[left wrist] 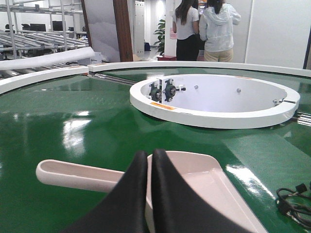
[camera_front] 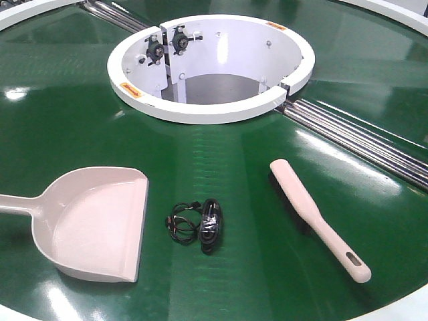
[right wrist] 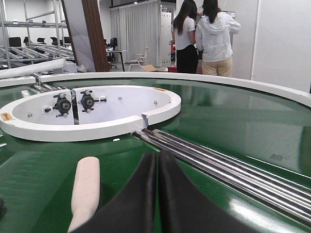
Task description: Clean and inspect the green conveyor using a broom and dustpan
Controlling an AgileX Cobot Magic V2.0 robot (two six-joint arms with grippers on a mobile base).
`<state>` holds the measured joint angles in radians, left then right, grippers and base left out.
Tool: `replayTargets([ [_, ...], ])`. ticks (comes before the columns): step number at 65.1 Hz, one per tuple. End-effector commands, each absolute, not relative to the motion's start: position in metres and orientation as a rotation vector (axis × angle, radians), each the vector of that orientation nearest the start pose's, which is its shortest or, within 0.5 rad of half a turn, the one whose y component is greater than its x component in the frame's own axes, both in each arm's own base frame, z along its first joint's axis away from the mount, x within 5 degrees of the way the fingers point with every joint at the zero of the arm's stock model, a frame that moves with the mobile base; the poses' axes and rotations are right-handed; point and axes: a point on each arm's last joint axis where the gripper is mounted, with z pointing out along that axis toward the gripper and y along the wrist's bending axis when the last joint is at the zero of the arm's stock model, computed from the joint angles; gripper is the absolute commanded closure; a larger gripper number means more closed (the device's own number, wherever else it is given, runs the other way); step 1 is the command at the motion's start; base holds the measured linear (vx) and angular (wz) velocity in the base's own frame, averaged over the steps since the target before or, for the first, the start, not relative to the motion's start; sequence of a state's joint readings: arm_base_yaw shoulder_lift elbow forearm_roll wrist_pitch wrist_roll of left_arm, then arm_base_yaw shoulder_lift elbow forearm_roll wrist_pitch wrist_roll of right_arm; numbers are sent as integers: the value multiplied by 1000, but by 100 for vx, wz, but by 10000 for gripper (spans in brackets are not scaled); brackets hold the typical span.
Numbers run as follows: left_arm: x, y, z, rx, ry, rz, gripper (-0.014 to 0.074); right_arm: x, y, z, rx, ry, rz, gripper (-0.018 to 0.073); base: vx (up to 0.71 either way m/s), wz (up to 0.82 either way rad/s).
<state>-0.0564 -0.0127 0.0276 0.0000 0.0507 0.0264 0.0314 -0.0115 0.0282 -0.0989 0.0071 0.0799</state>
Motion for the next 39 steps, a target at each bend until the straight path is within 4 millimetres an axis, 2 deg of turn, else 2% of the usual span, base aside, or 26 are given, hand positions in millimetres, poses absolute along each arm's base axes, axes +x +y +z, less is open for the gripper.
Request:
replayTargets([
  [1,55,-3,205,54,1466,-26,603,55,2,210,-41,1421,14,568,0,0],
  [39,55,-3,205,54,1466,-26,603,55,2,210,-41,1421,14,568,0,0],
])
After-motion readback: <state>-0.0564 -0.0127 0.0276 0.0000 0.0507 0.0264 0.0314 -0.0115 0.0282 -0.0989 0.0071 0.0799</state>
